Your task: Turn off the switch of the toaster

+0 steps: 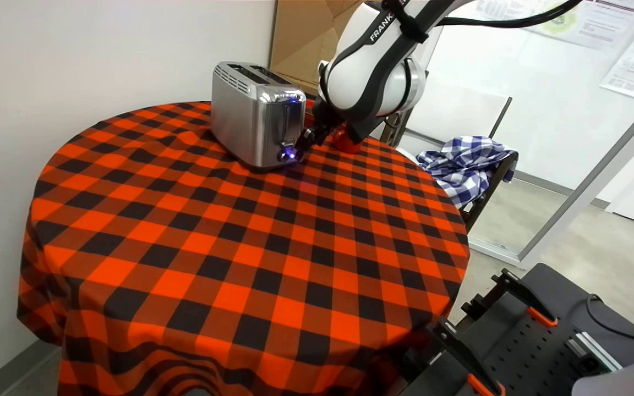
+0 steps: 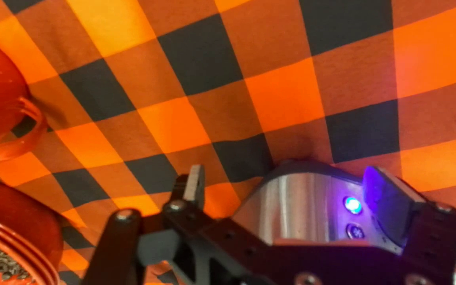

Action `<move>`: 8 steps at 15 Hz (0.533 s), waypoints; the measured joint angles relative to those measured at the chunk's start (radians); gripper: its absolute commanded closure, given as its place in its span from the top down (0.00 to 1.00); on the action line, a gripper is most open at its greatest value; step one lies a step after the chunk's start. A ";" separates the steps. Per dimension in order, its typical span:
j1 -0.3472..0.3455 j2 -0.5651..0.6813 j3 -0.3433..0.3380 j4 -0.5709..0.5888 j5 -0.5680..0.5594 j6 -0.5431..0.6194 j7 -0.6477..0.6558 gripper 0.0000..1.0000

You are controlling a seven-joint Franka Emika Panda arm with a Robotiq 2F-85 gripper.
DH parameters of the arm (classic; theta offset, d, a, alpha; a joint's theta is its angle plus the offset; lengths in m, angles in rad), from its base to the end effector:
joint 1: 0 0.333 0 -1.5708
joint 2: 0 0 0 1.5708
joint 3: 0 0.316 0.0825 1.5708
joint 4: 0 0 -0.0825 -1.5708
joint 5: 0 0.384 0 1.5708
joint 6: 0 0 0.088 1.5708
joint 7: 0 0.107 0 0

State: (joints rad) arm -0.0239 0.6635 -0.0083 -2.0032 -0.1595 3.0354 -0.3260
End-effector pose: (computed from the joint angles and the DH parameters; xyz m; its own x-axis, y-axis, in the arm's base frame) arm 0.6284 -0.0079 0.1588 0.8416 0.4420 0.3103 0.4018 -0.8964 0.1869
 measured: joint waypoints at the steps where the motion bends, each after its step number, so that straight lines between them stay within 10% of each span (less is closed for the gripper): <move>1: -0.002 0.003 0.003 0.000 0.000 0.007 0.000 1.00; 8: -0.022 0.023 0.018 0.001 0.000 0.021 0.000 1.00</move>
State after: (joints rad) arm -0.0464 0.6865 0.0100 -2.0025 -0.1595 3.0568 -0.3259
